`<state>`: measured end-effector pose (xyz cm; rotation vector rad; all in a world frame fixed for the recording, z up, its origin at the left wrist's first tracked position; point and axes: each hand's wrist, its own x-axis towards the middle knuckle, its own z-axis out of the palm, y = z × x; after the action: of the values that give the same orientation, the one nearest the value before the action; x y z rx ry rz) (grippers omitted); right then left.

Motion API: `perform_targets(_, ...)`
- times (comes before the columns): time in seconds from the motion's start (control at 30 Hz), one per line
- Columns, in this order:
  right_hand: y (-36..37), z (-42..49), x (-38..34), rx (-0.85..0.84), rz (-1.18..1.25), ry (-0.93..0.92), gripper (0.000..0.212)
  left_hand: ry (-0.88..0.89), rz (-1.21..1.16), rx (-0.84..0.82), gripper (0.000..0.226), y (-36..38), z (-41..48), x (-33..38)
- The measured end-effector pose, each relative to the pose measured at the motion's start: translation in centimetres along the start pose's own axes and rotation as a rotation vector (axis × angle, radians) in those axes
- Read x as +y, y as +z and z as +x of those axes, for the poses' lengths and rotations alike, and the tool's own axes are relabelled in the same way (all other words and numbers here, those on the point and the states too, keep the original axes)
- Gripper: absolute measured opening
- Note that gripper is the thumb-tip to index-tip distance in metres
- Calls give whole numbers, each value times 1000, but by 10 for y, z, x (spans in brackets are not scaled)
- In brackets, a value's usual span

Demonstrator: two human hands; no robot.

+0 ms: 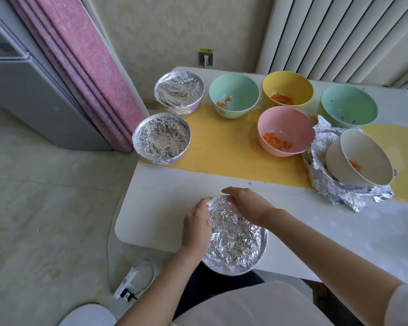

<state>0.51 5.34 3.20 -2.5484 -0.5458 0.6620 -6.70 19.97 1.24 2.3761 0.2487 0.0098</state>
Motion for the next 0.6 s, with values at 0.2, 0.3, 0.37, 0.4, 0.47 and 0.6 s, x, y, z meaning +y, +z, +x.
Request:
perform_targets(0.2, 7, 14, -7, -12, -96, -42, 21, 104, 35, -46, 41, -11, 11, -12)
perform_targets(0.3, 9, 12, -13, 8, -25, -19, 26, 125, 26, -71, 42, -15, 13, -17)
perform_targets(0.37, 7, 8, -16, 35, 45, 27, 31, 125, 24, -56, 42, -17, 15, -21)
perform_targets(0.4, 6, 6, -16, 48, 77, 53, 32, 111, 29, -32, 41, -19, 16, -23)
perform_targets(0.47, 6, 1, -12, 74, 130, 94, 32, 55, 40, 23, 38, -22, 18, -28)
perform_targets(0.6, 10, 0, -5, 156, 197, 146, 29, -84, -9, 111, 35, -27, 19, -30)
